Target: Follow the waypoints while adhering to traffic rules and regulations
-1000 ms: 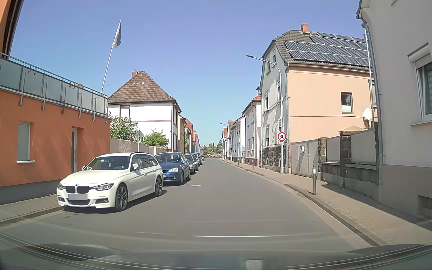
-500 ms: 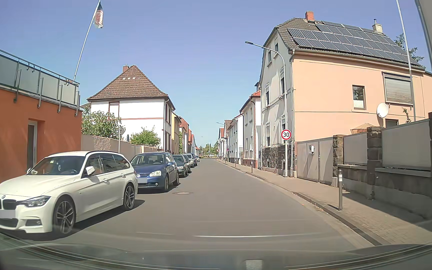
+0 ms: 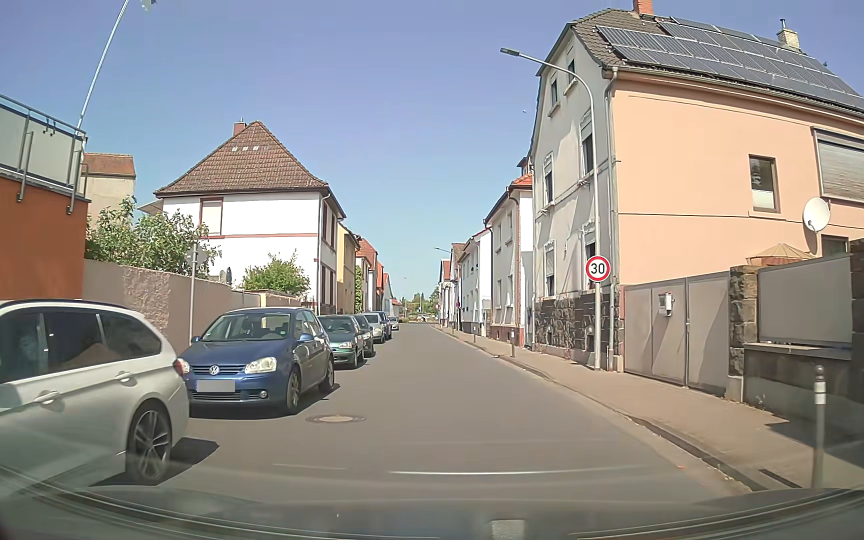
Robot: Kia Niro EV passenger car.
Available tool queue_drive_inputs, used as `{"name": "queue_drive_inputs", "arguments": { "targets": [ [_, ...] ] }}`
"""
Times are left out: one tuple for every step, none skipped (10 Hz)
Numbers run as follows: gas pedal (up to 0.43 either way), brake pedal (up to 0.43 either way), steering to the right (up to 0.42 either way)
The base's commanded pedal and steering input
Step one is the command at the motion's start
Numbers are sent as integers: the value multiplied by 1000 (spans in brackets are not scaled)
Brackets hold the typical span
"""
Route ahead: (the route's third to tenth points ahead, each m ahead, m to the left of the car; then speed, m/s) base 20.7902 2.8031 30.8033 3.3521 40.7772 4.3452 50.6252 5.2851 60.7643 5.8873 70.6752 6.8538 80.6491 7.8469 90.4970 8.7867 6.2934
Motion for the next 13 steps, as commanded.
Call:
{"name": "queue_drive_inputs", "arguments": {
  "targets": [
    [240,30,-2],
    [240,30,-1],
    [240,30,-2],
    [228,30,-8],
    [228,30,-14],
    [228,30,-15],
    [209,30,-18],
    [209,30,-23],
    [209,30,-26],
    [197,30,-28],
    [197,30,-28],
    [197,30,-28],
    [197,30,-27]
  ]
}}
